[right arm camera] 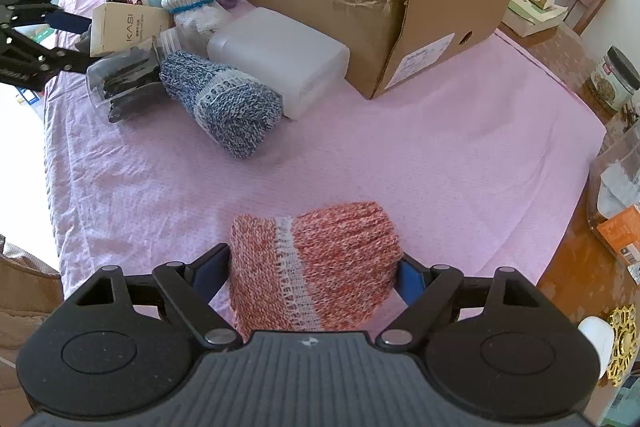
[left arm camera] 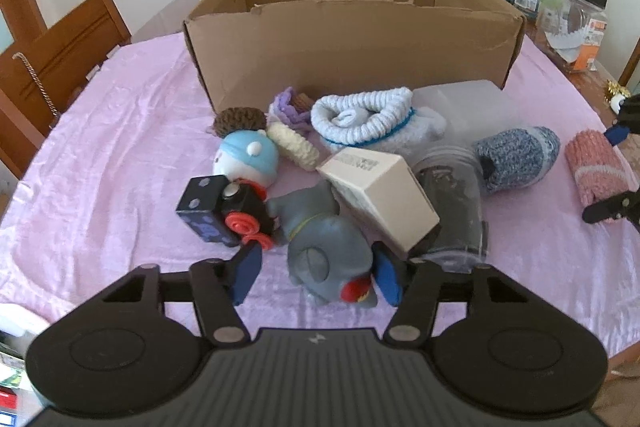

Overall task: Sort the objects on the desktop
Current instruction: 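Grasp the grey toy elephant with the left tool, then carry both items to the cardboard box while the left tool releases the elephant inside, then lower the pink knit cuff into the box and open the right tool, then withdraw both tools from the box back toward the remaining items, then grasp the black toy train with the left tool while the right tool grasps the blue-grey sock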

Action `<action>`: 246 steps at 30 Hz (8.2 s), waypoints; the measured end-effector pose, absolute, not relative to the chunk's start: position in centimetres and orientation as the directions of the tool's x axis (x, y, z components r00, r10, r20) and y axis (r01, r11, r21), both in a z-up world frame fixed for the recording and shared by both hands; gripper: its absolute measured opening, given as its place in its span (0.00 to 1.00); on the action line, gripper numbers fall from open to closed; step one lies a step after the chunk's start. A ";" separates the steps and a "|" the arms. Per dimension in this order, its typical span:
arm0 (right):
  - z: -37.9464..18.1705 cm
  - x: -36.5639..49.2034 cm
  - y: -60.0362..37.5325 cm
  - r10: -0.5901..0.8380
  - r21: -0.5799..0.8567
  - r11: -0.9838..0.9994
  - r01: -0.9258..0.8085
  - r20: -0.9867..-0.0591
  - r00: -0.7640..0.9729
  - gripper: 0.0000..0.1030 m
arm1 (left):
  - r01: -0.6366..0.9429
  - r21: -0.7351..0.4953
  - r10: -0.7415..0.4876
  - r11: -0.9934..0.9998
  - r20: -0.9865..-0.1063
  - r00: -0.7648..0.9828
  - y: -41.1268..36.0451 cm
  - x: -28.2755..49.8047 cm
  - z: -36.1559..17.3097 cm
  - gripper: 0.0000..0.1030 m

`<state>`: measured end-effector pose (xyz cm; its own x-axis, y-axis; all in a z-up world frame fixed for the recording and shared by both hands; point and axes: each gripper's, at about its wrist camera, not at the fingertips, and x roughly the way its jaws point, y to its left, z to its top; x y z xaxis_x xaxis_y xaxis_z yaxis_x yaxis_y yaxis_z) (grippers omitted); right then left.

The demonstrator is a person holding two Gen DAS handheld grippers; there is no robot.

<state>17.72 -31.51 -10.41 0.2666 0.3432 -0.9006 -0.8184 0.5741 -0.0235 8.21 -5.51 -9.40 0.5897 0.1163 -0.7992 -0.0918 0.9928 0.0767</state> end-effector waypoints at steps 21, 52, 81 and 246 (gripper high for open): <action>-9.3 17.9 -31.5 0.345 -0.019 0.582 -0.813 -0.899 0.268 0.78 | -0.073 0.028 0.065 0.997 -0.814 0.577 -3.9 8.1 -8.3 0.41; -2.0 18.2 -28.3 0.415 -0.105 0.540 -0.835 -0.830 0.373 0.78 | 0.138 0.075 -0.030 0.988 -0.772 0.635 -2.9 11.2 -2.2 0.41; 3.1 25.0 -22.6 0.463 -0.181 0.560 -0.808 -0.741 0.487 0.78 | 0.235 0.086 -0.109 0.968 -0.700 0.706 -2.0 22.7 1.7 0.41; -7.7 15.5 -22.2 0.352 -0.001 0.664 -0.747 -0.881 0.314 0.96 | 0.102 -0.070 -0.117 0.992 -0.802 0.586 5.0 8.6 -8.4 0.48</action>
<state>15.53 -22.25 -7.68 0.3143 0.3525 -0.8815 -0.7474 0.6644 -0.0008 8.63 5.03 -8.36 0.5855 -0.1172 -0.8021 0.1023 0.9923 -0.0704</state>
